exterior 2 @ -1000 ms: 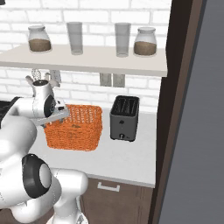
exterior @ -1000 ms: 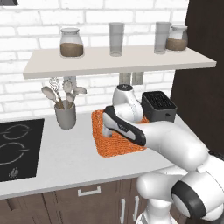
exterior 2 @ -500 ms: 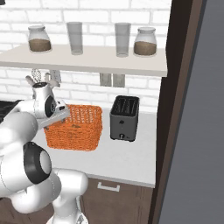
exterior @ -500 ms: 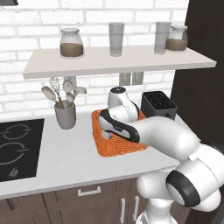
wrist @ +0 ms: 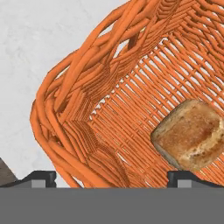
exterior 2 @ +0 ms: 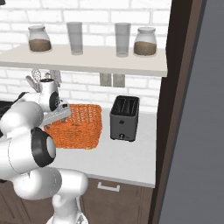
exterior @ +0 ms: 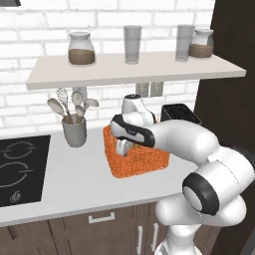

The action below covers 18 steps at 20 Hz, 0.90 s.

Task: Open the cabinet, pick up the bread from the cabinet and place it in the basket. Then move the basket to the dining counter.

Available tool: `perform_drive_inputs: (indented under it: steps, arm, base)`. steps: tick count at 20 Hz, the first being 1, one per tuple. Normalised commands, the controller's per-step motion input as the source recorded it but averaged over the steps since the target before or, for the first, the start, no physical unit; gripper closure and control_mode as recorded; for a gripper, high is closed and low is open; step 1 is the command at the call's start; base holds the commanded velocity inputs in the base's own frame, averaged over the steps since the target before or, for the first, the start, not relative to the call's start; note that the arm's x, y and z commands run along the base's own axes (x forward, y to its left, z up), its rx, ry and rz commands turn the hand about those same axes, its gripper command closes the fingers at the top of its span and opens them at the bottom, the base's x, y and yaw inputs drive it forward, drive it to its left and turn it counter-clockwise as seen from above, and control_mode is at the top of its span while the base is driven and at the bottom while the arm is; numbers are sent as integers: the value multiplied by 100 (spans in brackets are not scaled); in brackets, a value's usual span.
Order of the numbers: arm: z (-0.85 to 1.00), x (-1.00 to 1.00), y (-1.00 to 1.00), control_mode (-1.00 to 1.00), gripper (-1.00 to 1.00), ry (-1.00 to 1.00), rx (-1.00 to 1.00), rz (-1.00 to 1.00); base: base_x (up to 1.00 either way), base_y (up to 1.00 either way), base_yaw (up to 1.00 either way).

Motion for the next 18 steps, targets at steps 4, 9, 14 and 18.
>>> perform_drive_inputs:
  steps: [4, 9, 14, 18]
  arm:
    - [-16, -14, 0, -100, -100, 6, 0, 11]
    - [-2, -8, 0, -100, -100, 0, 0, 15]
    - [0, -6, 0, -100, -100, 0, 0, 15]
    - [0, -21, 0, -100, -100, 0, 0, 14]
  base:
    - [0, 0, 0]
    - [0, 0, 0]
    - [0, 0, 0]
    - [0, 0, 0]
